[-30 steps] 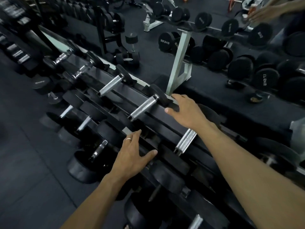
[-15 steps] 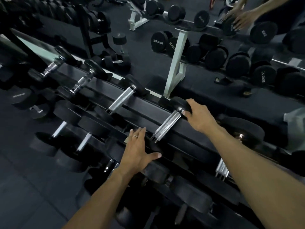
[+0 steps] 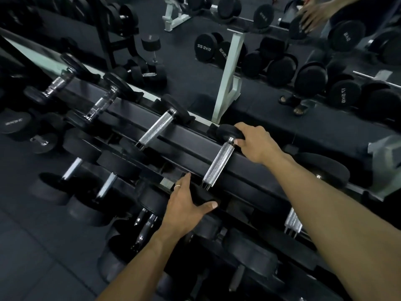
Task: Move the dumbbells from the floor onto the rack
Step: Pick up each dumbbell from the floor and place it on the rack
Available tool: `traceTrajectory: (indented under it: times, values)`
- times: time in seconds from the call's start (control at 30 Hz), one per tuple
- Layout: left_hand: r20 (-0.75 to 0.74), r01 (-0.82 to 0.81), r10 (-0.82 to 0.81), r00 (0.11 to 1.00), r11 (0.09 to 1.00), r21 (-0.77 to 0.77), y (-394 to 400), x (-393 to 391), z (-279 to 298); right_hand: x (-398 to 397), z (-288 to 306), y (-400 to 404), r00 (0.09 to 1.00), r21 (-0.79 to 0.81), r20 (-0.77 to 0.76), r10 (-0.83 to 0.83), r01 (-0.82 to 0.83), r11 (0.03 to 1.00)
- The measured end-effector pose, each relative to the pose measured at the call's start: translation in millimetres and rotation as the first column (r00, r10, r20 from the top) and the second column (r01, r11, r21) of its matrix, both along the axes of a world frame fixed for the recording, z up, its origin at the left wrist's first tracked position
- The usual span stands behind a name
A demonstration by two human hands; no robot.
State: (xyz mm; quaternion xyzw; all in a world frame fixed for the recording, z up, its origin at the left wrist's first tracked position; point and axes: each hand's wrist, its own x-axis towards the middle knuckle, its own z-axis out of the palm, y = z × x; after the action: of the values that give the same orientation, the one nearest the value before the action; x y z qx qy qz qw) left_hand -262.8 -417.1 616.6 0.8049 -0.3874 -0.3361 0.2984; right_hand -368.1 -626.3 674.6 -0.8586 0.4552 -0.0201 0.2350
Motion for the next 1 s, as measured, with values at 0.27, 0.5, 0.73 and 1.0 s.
traceTrajectory:
  times: [0.27,0.5,0.73,1.0]
  values:
    - [-0.031,0.000,0.001,1.000,1.000,0.030,-1,-3,3,5,2,-2,0.999,-0.040,-0.022,0.031,-0.032,0.999]
    - [-0.051,0.030,-0.028,0.998,0.999,0.040,1,3,2,6,1,1,0.999,-0.059,-0.020,0.043,-0.044,0.997]
    - [0.055,-0.045,0.048,0.997,0.997,-0.056,15,19,13,28,15,12,0.993,-0.145,0.079,0.088,-0.076,0.986]
    - [0.339,-0.070,0.136,0.931,0.977,-0.201,28,106,20,101,18,21,0.981,-0.088,0.090,0.174,-0.166,0.982]
